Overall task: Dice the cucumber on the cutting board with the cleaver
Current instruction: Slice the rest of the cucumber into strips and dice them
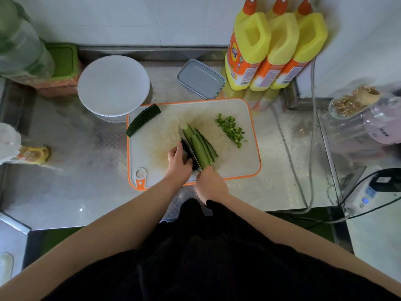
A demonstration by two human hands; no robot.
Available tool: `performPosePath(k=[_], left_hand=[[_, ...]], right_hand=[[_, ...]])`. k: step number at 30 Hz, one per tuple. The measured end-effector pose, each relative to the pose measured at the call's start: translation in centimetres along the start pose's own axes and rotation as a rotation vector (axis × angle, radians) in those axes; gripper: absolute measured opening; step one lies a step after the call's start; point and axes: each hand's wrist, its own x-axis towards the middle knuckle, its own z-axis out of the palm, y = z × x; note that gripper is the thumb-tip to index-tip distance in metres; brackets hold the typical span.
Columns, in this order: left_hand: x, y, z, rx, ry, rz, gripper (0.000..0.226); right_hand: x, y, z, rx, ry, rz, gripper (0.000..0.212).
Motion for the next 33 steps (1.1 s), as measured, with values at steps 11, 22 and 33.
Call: performPosePath(k=[11, 22, 33], left_hand=[[-0.5, 0.7, 0.0, 0.029, 0.032, 0.028, 0.06], [-0.5, 0.7, 0.0, 0.098, 0.088, -0.016, 0.051], [0.8, 1.3, 0.5, 0.187, 0.17, -0.059, 0.063]], right_hand=[[-0.6, 0.7, -0.7, 0.042, -0.006, -0.209, 0.029], [0.3, 1.9, -2.0, 0.187, -0.052, -0.119, 0.019], [0.2, 3.9, -4.4, 0.393, 0.168, -0.107, 0.021]])
